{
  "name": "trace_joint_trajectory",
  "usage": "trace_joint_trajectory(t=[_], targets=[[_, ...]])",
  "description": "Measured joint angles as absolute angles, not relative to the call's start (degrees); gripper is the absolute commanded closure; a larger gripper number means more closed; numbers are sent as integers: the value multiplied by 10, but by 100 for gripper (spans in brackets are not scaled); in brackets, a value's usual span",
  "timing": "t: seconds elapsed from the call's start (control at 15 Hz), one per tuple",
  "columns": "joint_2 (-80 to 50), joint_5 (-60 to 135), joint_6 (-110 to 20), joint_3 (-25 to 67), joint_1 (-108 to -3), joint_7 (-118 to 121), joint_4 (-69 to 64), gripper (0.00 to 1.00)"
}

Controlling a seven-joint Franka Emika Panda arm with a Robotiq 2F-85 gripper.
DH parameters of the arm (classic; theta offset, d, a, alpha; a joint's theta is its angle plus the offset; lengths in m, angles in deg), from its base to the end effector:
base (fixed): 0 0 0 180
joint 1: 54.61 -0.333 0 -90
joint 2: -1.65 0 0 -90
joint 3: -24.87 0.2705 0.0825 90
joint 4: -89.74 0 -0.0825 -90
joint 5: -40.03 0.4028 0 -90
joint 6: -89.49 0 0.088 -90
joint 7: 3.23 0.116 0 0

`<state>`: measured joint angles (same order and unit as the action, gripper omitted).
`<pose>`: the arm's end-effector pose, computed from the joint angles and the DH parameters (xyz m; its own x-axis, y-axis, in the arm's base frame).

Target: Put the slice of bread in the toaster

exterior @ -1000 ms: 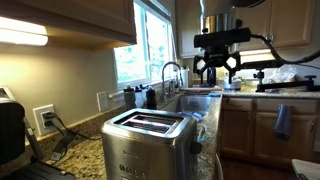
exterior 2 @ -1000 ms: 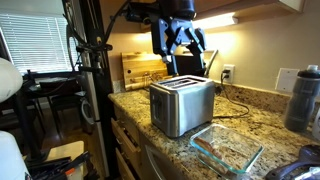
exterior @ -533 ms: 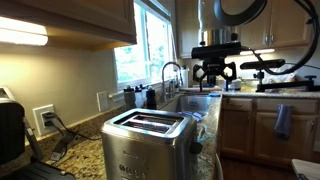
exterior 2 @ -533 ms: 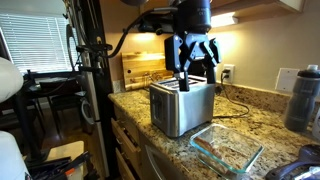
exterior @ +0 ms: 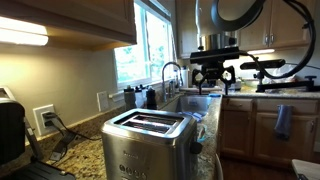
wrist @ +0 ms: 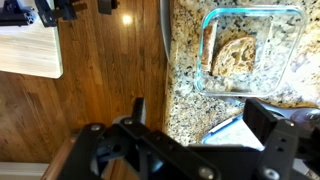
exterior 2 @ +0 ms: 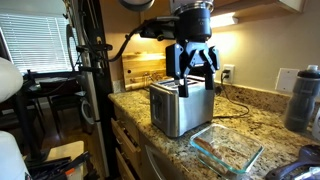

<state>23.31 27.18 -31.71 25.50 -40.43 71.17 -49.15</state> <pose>0.4533 -0.1216 0.3955 0.1412 -0.9675 0.2097 -0.9895 -0.1446 -0.0009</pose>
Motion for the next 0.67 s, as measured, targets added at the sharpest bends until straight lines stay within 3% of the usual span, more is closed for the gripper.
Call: trace_joint_trajectory(t=[0.67], targets=[[214,275,-319,256,-410,712,-492,0]])
